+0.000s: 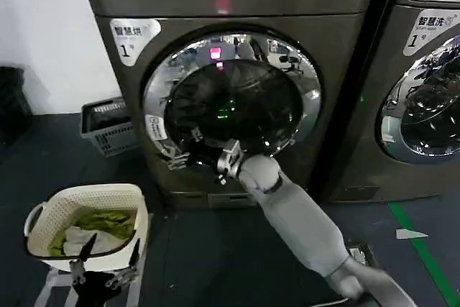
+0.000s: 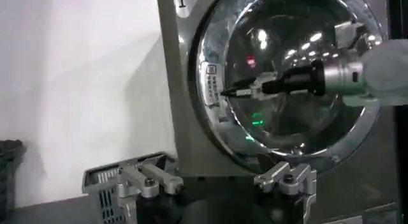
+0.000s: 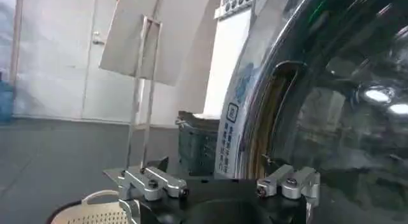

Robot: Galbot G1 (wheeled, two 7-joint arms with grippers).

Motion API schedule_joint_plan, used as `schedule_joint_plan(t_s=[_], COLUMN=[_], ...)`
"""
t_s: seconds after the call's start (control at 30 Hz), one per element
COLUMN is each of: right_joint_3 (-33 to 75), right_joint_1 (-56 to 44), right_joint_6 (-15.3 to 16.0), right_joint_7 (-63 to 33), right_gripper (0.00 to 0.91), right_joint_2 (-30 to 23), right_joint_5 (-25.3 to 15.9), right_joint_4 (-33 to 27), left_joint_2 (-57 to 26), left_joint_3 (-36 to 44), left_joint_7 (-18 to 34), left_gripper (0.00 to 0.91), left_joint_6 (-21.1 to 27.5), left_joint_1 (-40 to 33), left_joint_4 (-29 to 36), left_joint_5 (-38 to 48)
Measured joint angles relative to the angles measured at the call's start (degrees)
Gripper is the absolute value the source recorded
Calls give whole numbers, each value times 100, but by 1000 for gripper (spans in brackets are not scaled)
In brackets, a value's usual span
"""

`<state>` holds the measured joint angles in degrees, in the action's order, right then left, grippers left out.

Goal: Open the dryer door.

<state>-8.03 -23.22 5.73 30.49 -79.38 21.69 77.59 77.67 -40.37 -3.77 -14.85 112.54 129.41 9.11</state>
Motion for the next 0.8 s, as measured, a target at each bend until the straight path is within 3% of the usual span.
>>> schedule_joint_plan(t_s=[0.8], right_joint_3=[-209], right_joint_1=[400], right_joint_6=[-59], right_joint_7=[321], right_gripper=[907], right_joint_2=[-286], right_joint_5=[117], right_joint_4=[-630], left_joint_2=[-4], left_joint_3=[75], left_joint_7=[22], left_gripper=[907], left_joint_6=[-25], left_joint_1=[-13], left_joint_4=[17], left_joint_5=[3])
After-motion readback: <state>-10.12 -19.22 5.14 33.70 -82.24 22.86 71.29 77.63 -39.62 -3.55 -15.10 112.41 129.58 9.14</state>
